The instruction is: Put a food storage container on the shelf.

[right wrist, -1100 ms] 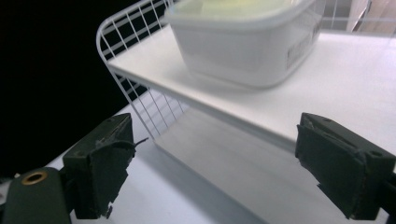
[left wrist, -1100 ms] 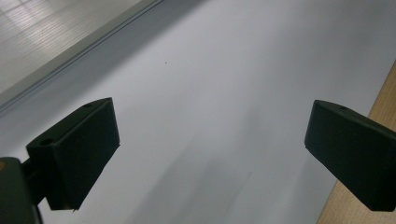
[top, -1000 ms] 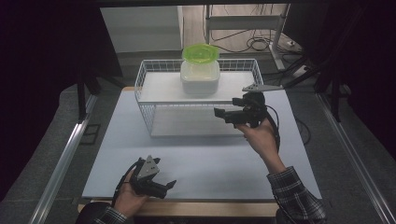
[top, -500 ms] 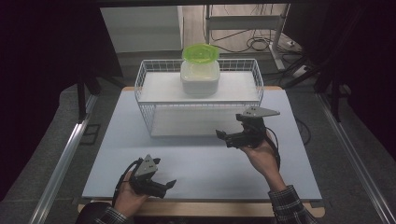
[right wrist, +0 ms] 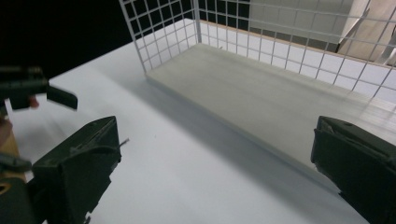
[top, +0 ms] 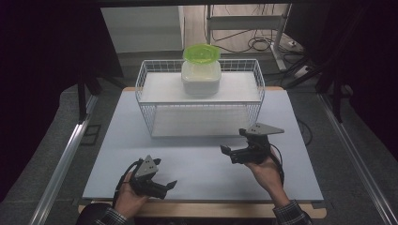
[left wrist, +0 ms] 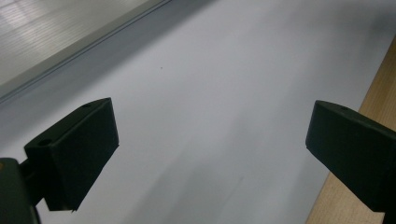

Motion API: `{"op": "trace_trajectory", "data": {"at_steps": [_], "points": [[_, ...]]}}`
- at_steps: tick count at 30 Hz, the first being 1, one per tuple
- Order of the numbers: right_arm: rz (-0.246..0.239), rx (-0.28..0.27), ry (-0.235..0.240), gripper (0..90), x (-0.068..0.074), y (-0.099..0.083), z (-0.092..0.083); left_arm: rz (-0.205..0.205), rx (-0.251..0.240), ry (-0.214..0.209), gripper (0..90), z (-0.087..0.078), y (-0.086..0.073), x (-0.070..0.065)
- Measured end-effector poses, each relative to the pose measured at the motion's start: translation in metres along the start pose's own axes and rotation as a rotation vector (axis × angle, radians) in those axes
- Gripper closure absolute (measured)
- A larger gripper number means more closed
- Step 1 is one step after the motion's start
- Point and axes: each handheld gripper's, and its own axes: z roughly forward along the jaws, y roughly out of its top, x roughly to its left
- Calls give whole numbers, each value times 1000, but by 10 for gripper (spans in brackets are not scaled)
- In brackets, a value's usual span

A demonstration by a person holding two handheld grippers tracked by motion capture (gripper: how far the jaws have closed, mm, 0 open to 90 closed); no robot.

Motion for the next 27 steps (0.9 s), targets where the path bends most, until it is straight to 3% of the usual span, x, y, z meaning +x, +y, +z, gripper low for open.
{"op": "trace_trajectory", "data": {"at_steps": [7, 16, 27], "points": [[-8, 44, -4, 18, 2, -25, -5, 2, -4, 13, 15, 0, 0, 0], [-36, 102, -44, 2, 3, -53, -11, 4, -2, 14, 6, 2, -1, 1], [-5, 184, -74, 0, 3, -81, -11, 7, -6, 22, 0, 2, -2, 1]]}}
